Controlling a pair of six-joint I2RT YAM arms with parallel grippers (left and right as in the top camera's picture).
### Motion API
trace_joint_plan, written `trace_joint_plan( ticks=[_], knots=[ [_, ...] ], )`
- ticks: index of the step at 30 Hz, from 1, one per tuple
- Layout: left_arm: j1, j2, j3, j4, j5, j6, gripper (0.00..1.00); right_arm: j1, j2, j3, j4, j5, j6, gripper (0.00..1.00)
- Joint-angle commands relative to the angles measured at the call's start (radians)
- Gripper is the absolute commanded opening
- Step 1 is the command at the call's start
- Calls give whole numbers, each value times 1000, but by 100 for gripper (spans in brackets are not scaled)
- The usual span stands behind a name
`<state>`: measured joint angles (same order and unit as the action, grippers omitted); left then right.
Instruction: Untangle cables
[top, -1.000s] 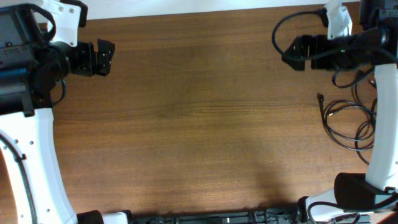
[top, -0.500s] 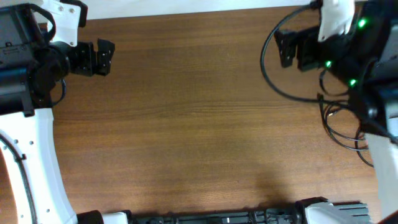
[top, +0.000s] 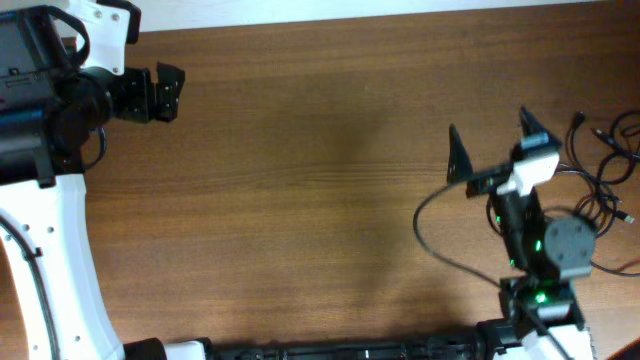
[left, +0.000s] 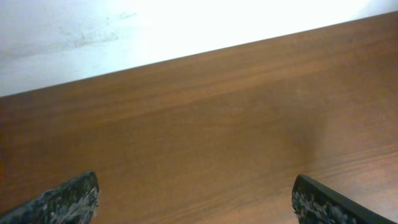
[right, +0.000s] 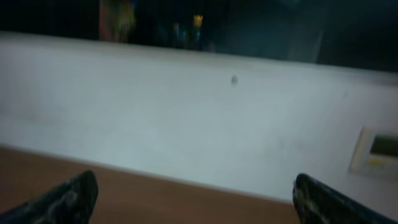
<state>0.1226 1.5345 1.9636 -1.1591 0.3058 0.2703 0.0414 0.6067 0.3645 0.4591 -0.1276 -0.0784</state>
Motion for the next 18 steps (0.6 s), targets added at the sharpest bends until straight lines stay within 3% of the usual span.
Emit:
trace_joint_plan(
  ticks=[1, 6, 10, 14, 17, 18],
  knots=[
    [0, -18, 14, 1, 0, 8, 99, -6, -120, -172, 131, 13, 4, 99],
    [0, -18, 14, 1, 0, 8, 99, -22, -280, -360, 211, 8, 4, 99],
    [0, -18, 14, 1, 0, 8, 99, -55, -388, -359, 76, 9, 4, 99],
    [0, -18, 14, 1, 0, 8, 99, -63, -494, -359, -217, 9, 4, 99],
    [0, -18, 14, 1, 0, 8, 99, -63, -608, -359, -535, 18, 4, 99],
    [0, -18, 14, 1, 0, 8, 99, -63, -596, -359, -532, 39, 4, 99]
  ],
)
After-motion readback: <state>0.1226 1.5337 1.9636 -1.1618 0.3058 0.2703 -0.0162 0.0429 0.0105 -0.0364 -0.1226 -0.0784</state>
